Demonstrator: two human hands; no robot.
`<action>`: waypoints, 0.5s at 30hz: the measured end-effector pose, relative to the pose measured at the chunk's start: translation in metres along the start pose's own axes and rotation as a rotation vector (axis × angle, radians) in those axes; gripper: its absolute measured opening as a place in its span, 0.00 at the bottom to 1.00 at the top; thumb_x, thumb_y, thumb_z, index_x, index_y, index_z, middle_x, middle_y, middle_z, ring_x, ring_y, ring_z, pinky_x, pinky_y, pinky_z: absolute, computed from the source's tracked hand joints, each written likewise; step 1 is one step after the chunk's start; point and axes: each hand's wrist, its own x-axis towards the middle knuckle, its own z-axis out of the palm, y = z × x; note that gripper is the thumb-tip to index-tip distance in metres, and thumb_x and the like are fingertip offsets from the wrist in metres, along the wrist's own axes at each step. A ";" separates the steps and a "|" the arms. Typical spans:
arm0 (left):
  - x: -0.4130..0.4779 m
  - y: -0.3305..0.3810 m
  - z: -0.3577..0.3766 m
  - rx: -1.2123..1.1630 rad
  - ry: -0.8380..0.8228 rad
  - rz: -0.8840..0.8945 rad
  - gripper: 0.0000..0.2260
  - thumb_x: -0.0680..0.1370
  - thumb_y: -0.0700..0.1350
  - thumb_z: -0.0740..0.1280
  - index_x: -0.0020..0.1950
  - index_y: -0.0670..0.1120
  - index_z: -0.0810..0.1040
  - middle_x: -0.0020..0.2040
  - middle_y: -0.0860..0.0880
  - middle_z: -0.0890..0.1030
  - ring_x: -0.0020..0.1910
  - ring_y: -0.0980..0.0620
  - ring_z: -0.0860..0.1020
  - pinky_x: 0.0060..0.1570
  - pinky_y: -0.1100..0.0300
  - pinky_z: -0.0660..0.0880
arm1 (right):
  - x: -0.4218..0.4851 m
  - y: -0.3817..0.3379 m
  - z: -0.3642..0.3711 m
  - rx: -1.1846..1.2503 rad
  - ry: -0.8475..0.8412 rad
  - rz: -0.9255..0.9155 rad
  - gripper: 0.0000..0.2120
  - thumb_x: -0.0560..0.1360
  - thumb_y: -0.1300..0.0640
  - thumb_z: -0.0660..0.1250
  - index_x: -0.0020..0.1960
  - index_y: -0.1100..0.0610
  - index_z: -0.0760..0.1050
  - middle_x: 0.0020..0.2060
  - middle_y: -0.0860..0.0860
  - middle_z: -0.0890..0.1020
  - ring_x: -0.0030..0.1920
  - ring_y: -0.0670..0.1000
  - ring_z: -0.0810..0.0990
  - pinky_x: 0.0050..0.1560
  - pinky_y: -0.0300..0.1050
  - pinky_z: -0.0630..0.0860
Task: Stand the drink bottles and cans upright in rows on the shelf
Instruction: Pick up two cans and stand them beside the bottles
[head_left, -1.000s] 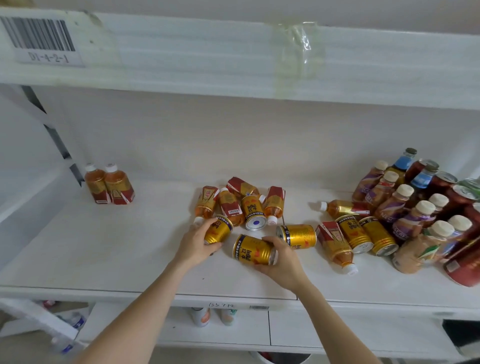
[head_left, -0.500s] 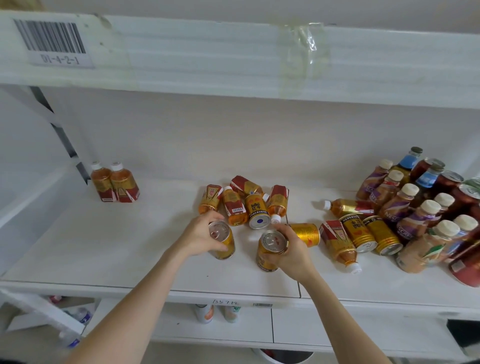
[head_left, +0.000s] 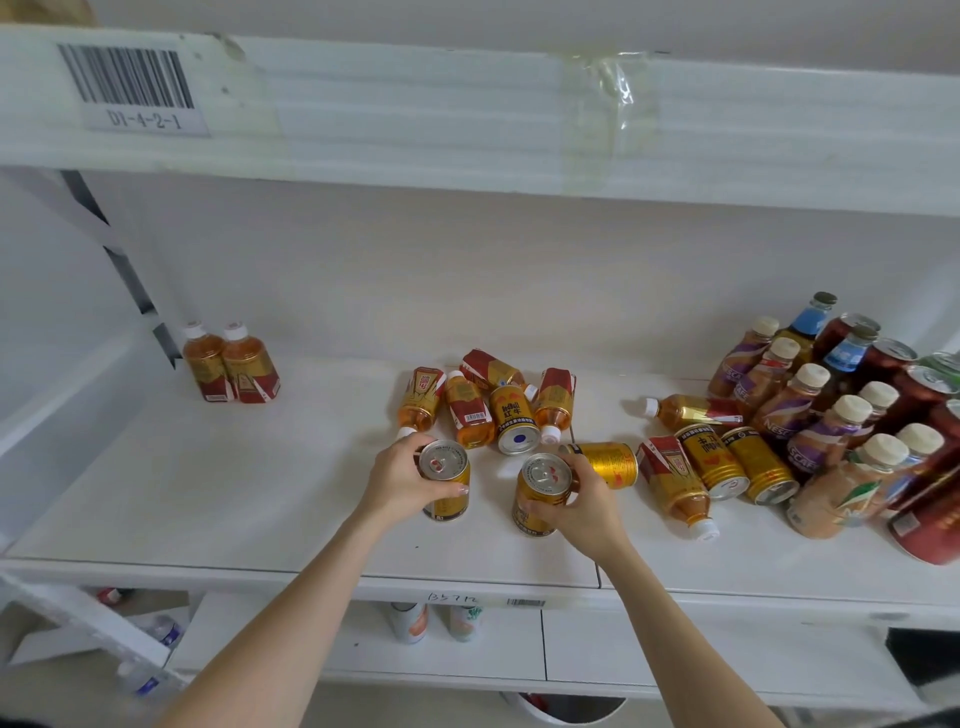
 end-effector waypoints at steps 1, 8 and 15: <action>-0.001 0.000 -0.002 -0.005 -0.009 0.002 0.24 0.56 0.52 0.83 0.48 0.55 0.79 0.45 0.55 0.82 0.45 0.54 0.80 0.42 0.61 0.76 | 0.000 -0.001 0.000 0.004 0.011 0.002 0.34 0.60 0.51 0.80 0.63 0.47 0.70 0.47 0.38 0.79 0.47 0.37 0.77 0.36 0.29 0.72; -0.008 -0.004 -0.014 -0.022 -0.039 -0.012 0.27 0.56 0.49 0.83 0.53 0.54 0.79 0.48 0.54 0.83 0.48 0.54 0.81 0.49 0.56 0.79 | -0.002 -0.008 0.005 -0.003 0.027 -0.017 0.36 0.62 0.52 0.80 0.66 0.48 0.69 0.47 0.37 0.78 0.47 0.38 0.77 0.37 0.29 0.72; -0.008 -0.007 -0.038 -0.014 -0.037 0.017 0.31 0.57 0.49 0.83 0.58 0.51 0.78 0.51 0.53 0.82 0.50 0.54 0.80 0.49 0.58 0.77 | -0.003 -0.025 0.024 -0.020 0.044 -0.035 0.33 0.61 0.51 0.79 0.62 0.47 0.70 0.49 0.41 0.79 0.49 0.44 0.78 0.40 0.34 0.74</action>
